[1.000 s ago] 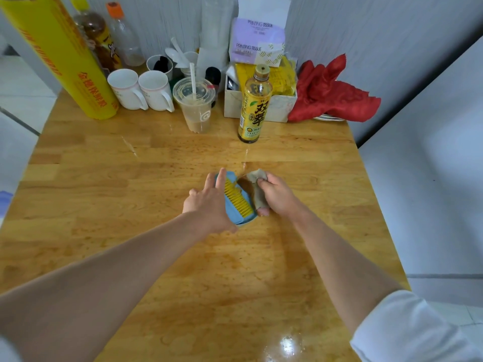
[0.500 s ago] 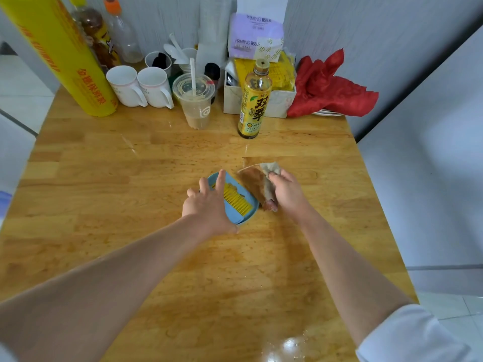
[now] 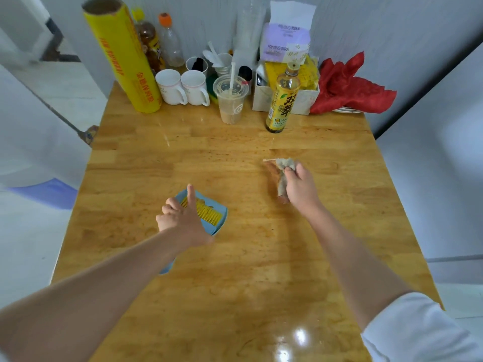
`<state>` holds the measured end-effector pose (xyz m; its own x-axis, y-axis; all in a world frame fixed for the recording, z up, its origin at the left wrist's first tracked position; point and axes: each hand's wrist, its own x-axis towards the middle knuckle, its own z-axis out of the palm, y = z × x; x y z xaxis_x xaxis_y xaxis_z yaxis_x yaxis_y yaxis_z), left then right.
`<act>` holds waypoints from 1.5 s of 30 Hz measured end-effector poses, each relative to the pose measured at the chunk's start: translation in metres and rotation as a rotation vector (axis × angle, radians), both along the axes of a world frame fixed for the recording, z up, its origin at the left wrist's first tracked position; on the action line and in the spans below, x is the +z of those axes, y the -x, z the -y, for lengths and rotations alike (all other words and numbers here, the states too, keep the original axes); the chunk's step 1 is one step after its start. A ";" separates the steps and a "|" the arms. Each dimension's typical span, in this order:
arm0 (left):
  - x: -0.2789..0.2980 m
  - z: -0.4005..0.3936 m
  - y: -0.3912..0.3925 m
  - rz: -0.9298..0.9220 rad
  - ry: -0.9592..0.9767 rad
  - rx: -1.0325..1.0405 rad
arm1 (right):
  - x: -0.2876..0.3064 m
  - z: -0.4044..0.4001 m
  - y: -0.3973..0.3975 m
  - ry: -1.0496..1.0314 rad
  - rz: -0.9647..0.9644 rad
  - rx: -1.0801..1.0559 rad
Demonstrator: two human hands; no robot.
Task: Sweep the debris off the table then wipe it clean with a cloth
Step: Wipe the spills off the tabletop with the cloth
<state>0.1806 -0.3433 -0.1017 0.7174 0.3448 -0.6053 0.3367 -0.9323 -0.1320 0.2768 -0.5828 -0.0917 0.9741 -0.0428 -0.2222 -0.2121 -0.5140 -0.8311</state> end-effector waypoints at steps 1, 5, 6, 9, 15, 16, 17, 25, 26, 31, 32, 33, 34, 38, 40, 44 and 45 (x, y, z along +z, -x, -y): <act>0.003 -0.011 0.010 -0.024 -0.009 0.034 | 0.000 -0.007 0.006 0.029 0.013 0.025; 0.007 -0.044 0.043 -0.078 0.001 0.115 | 0.000 -0.019 0.021 -0.050 -0.055 -0.071; 0.008 -0.049 0.047 -0.077 0.015 0.119 | 0.000 -0.020 0.024 -0.108 -0.086 -0.125; 0.011 -0.056 0.047 -0.078 0.059 0.118 | 0.007 -0.014 0.028 -0.235 -0.165 -0.248; 0.024 -0.021 0.005 -0.091 0.034 -0.008 | 0.029 0.053 0.017 -0.427 -0.253 -0.493; 0.026 -0.010 -0.007 -0.055 0.071 -0.048 | 0.030 0.070 0.013 -0.429 -0.236 -0.515; 0.027 0.004 -0.022 -0.021 0.115 -0.082 | 0.031 0.090 0.008 -0.433 -0.194 -0.522; 0.000 0.116 -0.173 0.017 0.288 -0.111 | -0.002 0.178 -0.036 -0.108 -0.011 -0.556; -0.002 0.125 -0.188 0.024 0.250 -0.125 | -0.014 0.185 -0.047 -0.053 -0.009 -0.549; -0.024 0.143 -0.232 -0.015 0.153 -0.035 | -0.053 0.171 -0.096 0.228 -0.007 -0.118; -0.026 0.145 -0.234 -0.027 0.140 -0.023 | -0.056 0.161 -0.106 0.302 0.024 0.008; -0.029 0.148 -0.237 -0.042 0.130 -0.013 | -0.060 0.150 -0.120 0.360 0.064 0.108; -0.028 0.150 -0.242 -0.047 0.123 -0.004 | -0.064 0.137 -0.138 0.360 0.079 0.185; -0.017 0.156 -0.253 -0.114 0.103 0.036 | -0.070 0.119 -0.180 0.403 0.114 0.485; -0.014 0.158 -0.258 -0.135 0.110 0.047 | -0.073 0.148 -0.206 0.489 0.182 0.392; -0.016 0.157 -0.263 -0.148 0.099 0.029 | -0.080 0.203 -0.250 0.595 0.108 0.024; -0.017 0.156 -0.264 -0.143 0.111 0.032 | -0.082 0.191 -0.253 0.595 0.114 0.039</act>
<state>0.4443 -0.4997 -0.1185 0.6107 0.2913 -0.7363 0.3518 -0.9329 -0.0773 0.5293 -0.7737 -0.1735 0.9937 -0.0912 -0.0656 -0.1103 -0.9031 -0.4151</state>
